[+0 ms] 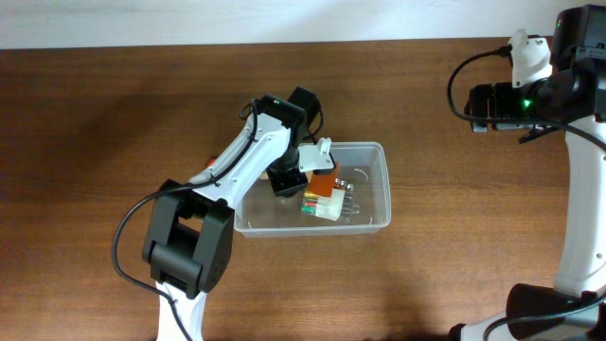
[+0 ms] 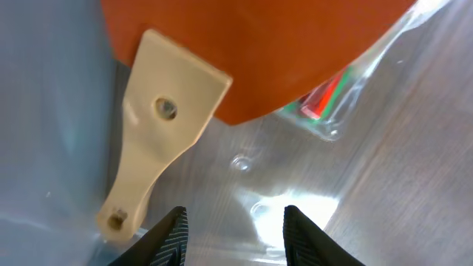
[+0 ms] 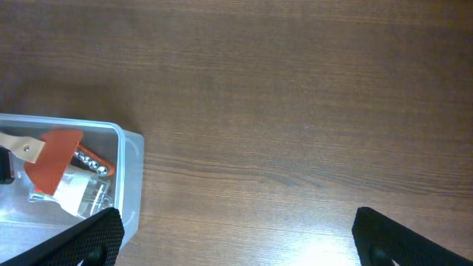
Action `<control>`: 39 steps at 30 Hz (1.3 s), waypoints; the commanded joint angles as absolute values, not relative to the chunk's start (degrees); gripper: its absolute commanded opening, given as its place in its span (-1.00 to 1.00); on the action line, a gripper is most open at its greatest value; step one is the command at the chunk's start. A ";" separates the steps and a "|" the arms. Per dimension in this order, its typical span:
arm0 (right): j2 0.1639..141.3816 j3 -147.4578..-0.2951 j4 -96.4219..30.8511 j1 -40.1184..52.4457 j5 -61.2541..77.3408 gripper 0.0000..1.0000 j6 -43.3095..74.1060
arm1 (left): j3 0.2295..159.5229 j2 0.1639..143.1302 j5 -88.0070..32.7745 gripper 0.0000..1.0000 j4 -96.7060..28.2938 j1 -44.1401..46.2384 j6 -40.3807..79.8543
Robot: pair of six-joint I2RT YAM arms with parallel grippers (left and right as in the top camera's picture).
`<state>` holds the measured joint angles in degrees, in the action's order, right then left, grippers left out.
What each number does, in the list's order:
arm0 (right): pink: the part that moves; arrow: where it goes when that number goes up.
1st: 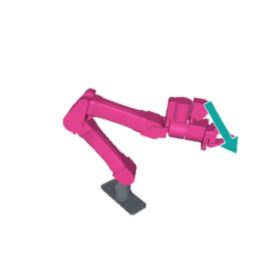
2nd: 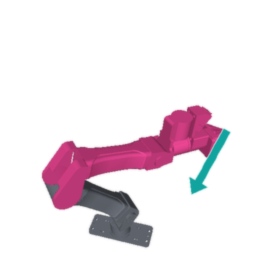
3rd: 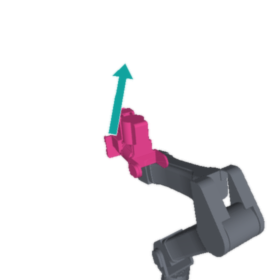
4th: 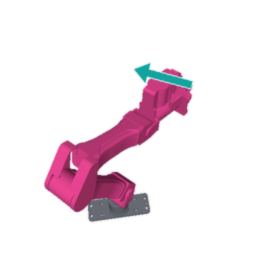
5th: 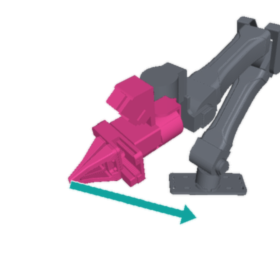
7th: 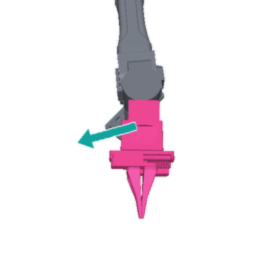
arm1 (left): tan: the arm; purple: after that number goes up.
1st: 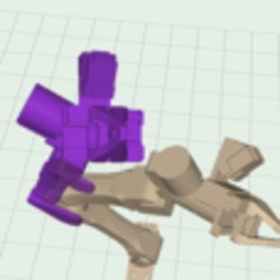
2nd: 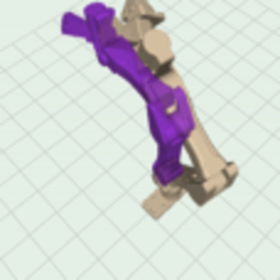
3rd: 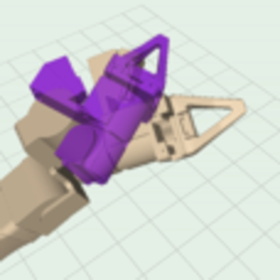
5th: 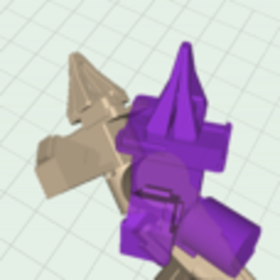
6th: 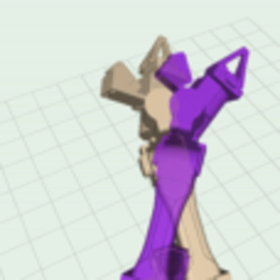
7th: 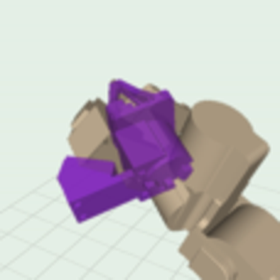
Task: Pack container
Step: 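Carry the scraper right into the container and open the left gripper, then move the left gripper back to the red pliers and grasp them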
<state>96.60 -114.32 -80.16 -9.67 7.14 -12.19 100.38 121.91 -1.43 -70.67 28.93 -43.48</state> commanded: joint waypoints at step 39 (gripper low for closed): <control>96.90 -114.28 -80.27 -9.82 6.87 0.97 -12.14 | 109.86 131.24 -7.73 0.99 -71.68 -0.93 -28.64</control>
<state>96.60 -114.32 -80.20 -9.67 7.14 -12.16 110.30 128.92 -6.26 -71.61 -1.52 -30.11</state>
